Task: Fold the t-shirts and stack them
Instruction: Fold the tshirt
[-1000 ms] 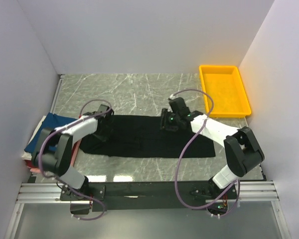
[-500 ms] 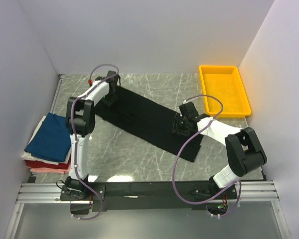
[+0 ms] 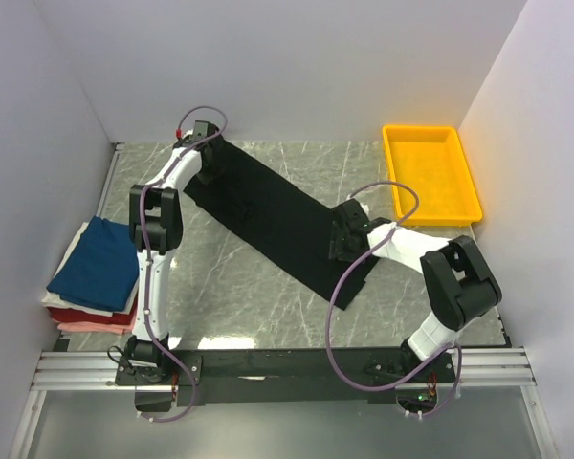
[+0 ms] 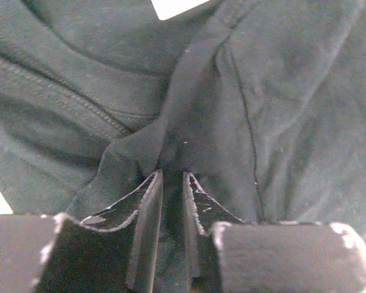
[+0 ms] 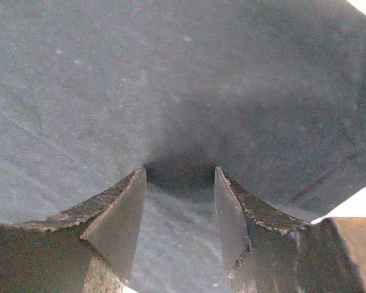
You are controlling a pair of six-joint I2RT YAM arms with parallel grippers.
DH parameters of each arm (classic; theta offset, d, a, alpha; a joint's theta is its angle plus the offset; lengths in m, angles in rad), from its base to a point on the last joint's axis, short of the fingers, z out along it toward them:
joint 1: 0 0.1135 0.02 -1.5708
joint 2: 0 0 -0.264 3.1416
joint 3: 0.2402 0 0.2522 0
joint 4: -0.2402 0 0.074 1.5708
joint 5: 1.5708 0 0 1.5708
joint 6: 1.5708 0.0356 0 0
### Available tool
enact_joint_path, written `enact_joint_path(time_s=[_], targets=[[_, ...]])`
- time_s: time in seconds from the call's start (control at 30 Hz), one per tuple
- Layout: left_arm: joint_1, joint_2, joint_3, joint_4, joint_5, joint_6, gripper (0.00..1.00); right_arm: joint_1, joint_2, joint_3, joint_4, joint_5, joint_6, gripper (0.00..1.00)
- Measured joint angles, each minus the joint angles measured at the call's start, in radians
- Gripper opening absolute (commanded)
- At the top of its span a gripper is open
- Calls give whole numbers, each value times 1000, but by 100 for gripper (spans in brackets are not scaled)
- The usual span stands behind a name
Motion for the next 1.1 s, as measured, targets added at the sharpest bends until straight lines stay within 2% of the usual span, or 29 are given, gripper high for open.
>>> enact_joint_path(time_s=[0.2, 0.33, 0.57, 0.7, 0.83, 0.93, 1.03, 1.1], targets=[[1, 2, -5, 72, 97, 53, 37, 99, 5, -11, 22, 20, 24, 54], [-1, 2, -18, 119, 151, 81, 42, 200, -53, -78, 63, -8, 89, 54], [-21, 2, -49, 204, 251, 120, 46, 493, -138, -163, 77, -135, 291, 54], [-46, 2, -68, 263, 293, 142, 54, 607, -139, -161, 73, -196, 370, 54], [-76, 0, -74, 299, 330, 157, 63, 619, -142, -151, 60, -202, 396, 55], [-90, -7, -74, 301, 362, 169, 73, 619, -182, -151, 27, -176, 396, 60], [-95, -27, -72, 289, 390, 179, 81, 591, -289, -151, -20, -135, 383, 61], [-96, -52, -68, 286, 406, 180, 83, 531, -367, -160, -26, -125, 364, 61]])
